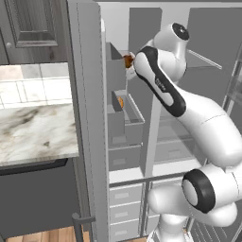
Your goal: There's a chicken drumstick in the fridge that needs to be moved to the freezer for freezing. Pick up the chicken drumstick from the fridge, place it on any shelf in the freezer, and close the fridge and freezer doors when done.
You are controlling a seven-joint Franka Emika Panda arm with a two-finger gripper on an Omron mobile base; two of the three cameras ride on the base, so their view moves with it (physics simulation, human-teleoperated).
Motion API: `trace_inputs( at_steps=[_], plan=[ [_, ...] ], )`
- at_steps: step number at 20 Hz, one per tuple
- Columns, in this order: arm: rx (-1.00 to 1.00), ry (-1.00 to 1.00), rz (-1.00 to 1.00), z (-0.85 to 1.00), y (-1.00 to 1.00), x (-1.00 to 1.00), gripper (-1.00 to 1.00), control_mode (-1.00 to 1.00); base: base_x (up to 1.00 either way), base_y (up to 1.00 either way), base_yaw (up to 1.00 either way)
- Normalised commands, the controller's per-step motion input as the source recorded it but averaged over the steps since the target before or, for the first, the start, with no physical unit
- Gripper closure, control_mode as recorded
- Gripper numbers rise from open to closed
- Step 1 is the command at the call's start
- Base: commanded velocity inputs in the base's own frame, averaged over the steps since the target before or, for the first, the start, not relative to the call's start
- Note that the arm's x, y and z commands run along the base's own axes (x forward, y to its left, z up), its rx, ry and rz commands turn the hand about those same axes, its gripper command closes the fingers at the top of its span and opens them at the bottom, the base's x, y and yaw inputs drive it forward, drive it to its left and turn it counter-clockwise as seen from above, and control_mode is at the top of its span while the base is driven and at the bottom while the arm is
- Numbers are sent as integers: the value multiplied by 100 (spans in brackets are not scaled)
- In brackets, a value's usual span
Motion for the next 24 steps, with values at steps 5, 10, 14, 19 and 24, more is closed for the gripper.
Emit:
trace_inputs(
  at_steps=[5, 10, 14, 19, 24],
  plan=[
    [-5, 0, 0, -21, 14, 34, 100, -100, 0, 0, 0],
    [-3, 5, 0, -8, 3, 24, 100, -100, 0, 0, 0],
    [-2, 7, 0, -8, 0, 35, 100, -100, 0, 0, 0],
    [-1, 3, 0, 0, 5, 42, 100, -100, 0, 0, 0],
    [-2, 0, 0, -1, 12, 38, 100, -100, 0, 0, 0]
  ],
)
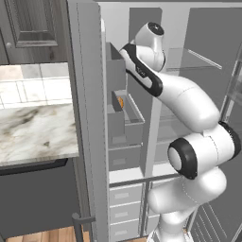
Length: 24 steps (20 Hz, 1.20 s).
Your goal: There's a chicken drumstick in the fridge that needs to be moved to the freezer for freezing. Pick up the chicken drumstick from the fridge, place it on any shelf in the freezer, and close the fridge and freezer doors when done.
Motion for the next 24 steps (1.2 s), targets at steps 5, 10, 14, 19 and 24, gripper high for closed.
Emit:
trace_inputs(
  at_steps=[5, 10, 14, 19, 24],
  plan=[
    [-2, 0, 0, -1, 4, 50, 100, -100, 0, 0, 0],
    [0, 1, 0, -11, 0, 54, 100, -100, 0, 0, 0],
    [0, 0, 0, -36, 6, 35, 100, -100, 0, 0, 0],
    [-1, 0, 0, -25, 17, 31, 100, -100, 0, 0, 0],
    [-6, 0, 0, -44, 40, 24, -100, -100, 0, 0, 0]
  ],
)
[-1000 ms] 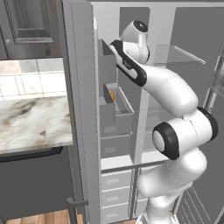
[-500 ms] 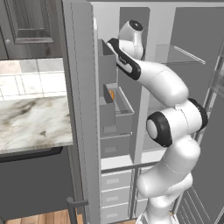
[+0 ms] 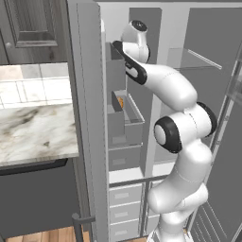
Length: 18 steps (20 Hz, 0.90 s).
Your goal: There's a chicken drumstick in the fridge that needs to be moved to the freezer for freezing. Pick up the chicken drumstick from the fridge, place it on any shelf in the freezer, and close the fridge and freezer doors when done.
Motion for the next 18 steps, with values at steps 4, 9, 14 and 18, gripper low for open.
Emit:
trace_inputs(
  at_steps=[4, 9, 14, 18],
  plan=[
    [0, 0, 0, -26, 9, 6, -100, -100, 0, 0, 0],
    [0, 0, 0, -16, 3, -1, -100, -100, 0, 0, 0],
    [0, -4, 0, 0, 0, -30, -100, -100, 0, 0, 0],
    [0, -9, -4, -7, 0, -75, -100, -100, 0, 0, 0]
  ],
)
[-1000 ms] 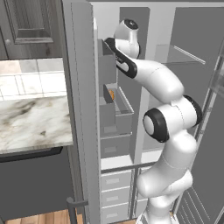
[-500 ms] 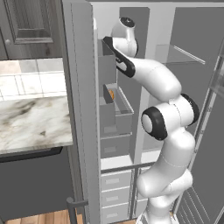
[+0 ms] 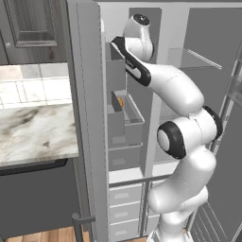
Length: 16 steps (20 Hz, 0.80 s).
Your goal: There's a chicken drumstick in the fridge that needs to be moved to the freezer for freezing. Pick up the chicken drumstick from the fridge, place it on any shelf in the freezer, and close the fridge and freezer doors when done.
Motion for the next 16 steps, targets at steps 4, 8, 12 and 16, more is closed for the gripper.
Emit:
trace_inputs(
  at_steps=[4, 8, 12, 16],
  plan=[
    [0, -11, -3, -24, -19, -96, -100, -100, 0, 0, 0],
    [0, -7, 0, -16, -24, -100, -100, -100, 0, 0, 0],
    [1, 0, -1, 0, -27, -96, -100, -100, 0, 0, 0],
    [2, 0, 0, 0, -36, -100, -100, -100, 0, 0, 0]
  ],
)
